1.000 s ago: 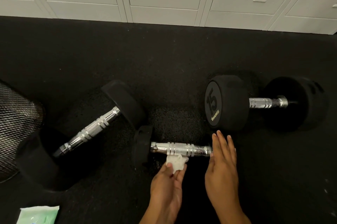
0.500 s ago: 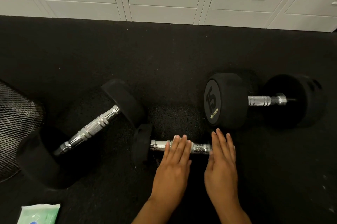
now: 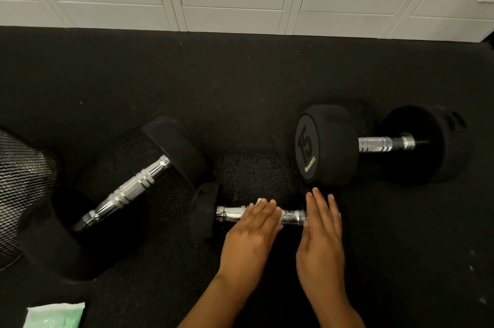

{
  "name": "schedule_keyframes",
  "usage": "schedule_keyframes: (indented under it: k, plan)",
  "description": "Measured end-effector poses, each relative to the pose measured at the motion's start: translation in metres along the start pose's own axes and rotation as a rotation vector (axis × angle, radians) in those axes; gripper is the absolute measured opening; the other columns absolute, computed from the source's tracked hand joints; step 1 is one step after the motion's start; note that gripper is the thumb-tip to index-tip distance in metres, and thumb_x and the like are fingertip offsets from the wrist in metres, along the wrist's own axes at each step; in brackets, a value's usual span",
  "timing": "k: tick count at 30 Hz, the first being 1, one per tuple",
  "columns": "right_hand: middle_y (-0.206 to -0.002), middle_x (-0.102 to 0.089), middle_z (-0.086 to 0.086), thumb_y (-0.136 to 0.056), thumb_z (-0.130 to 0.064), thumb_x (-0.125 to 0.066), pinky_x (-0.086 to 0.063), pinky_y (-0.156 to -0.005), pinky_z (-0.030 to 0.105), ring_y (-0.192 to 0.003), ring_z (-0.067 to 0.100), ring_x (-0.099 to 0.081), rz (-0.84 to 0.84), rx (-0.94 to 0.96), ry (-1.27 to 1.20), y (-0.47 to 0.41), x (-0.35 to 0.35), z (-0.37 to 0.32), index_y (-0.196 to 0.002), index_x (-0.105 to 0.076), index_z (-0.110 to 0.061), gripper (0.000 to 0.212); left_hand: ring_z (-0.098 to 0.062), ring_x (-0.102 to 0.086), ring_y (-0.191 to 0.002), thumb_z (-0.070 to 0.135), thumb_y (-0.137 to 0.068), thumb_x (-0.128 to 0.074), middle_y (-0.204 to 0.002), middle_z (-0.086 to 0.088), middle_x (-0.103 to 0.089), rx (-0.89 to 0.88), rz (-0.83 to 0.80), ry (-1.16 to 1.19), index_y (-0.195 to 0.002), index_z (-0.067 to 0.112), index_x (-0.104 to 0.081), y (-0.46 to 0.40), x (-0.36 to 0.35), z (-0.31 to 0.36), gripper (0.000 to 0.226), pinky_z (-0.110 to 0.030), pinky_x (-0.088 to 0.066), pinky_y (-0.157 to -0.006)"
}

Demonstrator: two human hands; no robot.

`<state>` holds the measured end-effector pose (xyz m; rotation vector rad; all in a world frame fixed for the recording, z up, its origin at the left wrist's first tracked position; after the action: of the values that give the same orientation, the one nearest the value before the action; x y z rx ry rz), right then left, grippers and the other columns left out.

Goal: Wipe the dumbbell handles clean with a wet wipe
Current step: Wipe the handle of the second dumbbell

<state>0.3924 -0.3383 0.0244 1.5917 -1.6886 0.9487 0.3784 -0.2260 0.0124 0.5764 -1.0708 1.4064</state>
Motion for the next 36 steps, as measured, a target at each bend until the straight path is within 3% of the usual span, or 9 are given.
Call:
schedule_keyframes:
  k: [3, 9, 15, 17, 20, 26, 29, 33, 36]
  plan:
    - [-0.147, -0.032, 0.003, -0.086, 0.006, -0.049, -0.016, -0.111, 0.043, -0.139, 0.016, -0.011, -0.025, -0.031, 0.002, -0.002, -0.002, 0.002, -0.138, -0.035, -0.008, 0.055, -0.013, -0.068, -0.095, 0.031, -0.084, -0.043, -0.099, 0.000, -0.072, 0.096, -0.041, 0.002, -0.094, 0.017, -0.074, -0.019, -0.003, -0.008, 0.036, -0.029, -0.050, -0.087]
    - [-0.146, -0.031, 0.001, -0.085, 0.007, -0.048, -0.019, -0.108, 0.047, -0.137, 0.010, -0.008, -0.008, -0.021, -0.020, -0.001, -0.001, 0.002, -0.137, -0.035, -0.007, 0.056, -0.015, -0.063, -0.107, 0.021, -0.084, -0.044, -0.111, -0.002, -0.068, 0.022, -0.074, -0.009, -0.106, 0.015, -0.071, -0.004, -0.008, -0.003, 0.036, -0.032, -0.047, -0.094]
    - [-0.148, -0.028, -0.001, -0.085, 0.007, -0.050, -0.013, -0.112, 0.042, -0.139, 0.015, -0.008, -0.038, -0.032, -0.008, -0.004, -0.002, 0.001, -0.139, -0.030, -0.011, 0.061, -0.008, -0.067, -0.066, 0.021, -0.078, -0.066, -0.076, 0.006, -0.070, 0.055, -0.164, 0.046, -0.082, 0.021, -0.071, -0.035, -0.014, -0.011, 0.006, -0.029, -0.057, -0.072]
    - [-0.149, -0.026, -0.002, -0.087, 0.005, -0.045, -0.010, -0.112, 0.040, -0.139, 0.013, -0.006, -0.046, -0.029, -0.012, -0.003, -0.003, 0.000, -0.139, -0.025, -0.014, 0.059, -0.009, -0.069, -0.082, 0.024, -0.083, -0.053, -0.090, 0.004, -0.073, 0.041, -0.174, 0.020, -0.091, 0.020, -0.073, -0.026, -0.012, -0.008, 0.022, -0.030, -0.055, -0.081]
    - [-0.147, -0.030, -0.001, -0.085, -0.007, -0.035, -0.017, -0.108, 0.044, -0.138, 0.012, -0.009, -0.010, -0.009, -0.004, -0.001, -0.001, 0.001, -0.138, -0.033, -0.009, 0.052, -0.011, -0.064, -0.103, 0.019, -0.080, -0.041, -0.109, 0.001, -0.070, -0.001, -0.133, 0.014, -0.103, 0.017, -0.072, -0.007, -0.005, 0.000, 0.039, -0.027, -0.045, -0.092]
    - [-0.147, -0.030, -0.001, -0.083, 0.008, -0.052, -0.025, -0.109, 0.049, -0.138, 0.011, -0.008, -0.015, -0.035, -0.001, -0.002, -0.002, 0.003, -0.138, -0.036, -0.010, 0.061, -0.017, -0.065, -0.096, 0.024, -0.091, -0.051, -0.106, 0.002, -0.069, 0.098, -0.290, 0.048, -0.110, 0.019, -0.067, -0.035, -0.016, -0.014, 0.025, -0.032, -0.043, -0.098]
    - [-0.146, -0.033, 0.001, -0.080, 0.011, -0.057, -0.030, -0.106, 0.052, -0.137, 0.013, -0.009, -0.015, -0.022, 0.009, -0.002, -0.003, 0.003, -0.137, -0.039, -0.008, 0.063, -0.014, -0.068, -0.092, 0.024, -0.085, -0.044, -0.102, 0.002, -0.071, 0.062, -0.250, 0.046, -0.104, 0.019, -0.071, -0.029, -0.012, -0.010, 0.034, -0.028, -0.049, -0.088]
    - [-0.145, -0.036, 0.007, -0.080, 0.008, -0.050, -0.035, -0.101, 0.055, -0.137, 0.019, -0.014, 0.011, 0.029, 0.038, 0.001, -0.003, 0.003, -0.136, -0.039, -0.007, 0.059, -0.012, -0.060, -0.111, 0.013, -0.079, -0.038, -0.117, -0.002, -0.066, 0.041, -0.167, 0.052, -0.112, 0.014, -0.068, 0.000, -0.003, 0.001, 0.045, -0.029, -0.032, -0.106]
    - [-0.144, -0.038, 0.007, -0.082, 0.007, -0.051, -0.034, -0.103, 0.051, -0.137, 0.020, -0.017, 0.055, 0.037, 0.044, 0.004, 0.006, -0.003, -0.135, -0.038, -0.011, 0.058, -0.012, -0.057, -0.114, 0.011, -0.079, -0.042, -0.120, -0.002, -0.064, 0.047, -0.108, 0.060, -0.114, 0.013, -0.067, 0.004, 0.004, 0.005, 0.043, -0.028, -0.026, -0.108]
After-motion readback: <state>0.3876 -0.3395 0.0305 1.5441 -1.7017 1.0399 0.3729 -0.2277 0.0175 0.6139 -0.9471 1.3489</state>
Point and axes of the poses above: each hand's wrist, its own y-axis away from the middle knuckle, its own x-axis out of the back of the hand, z = x × y, the point moved 9 cm from there along -y, towards the middle knuckle
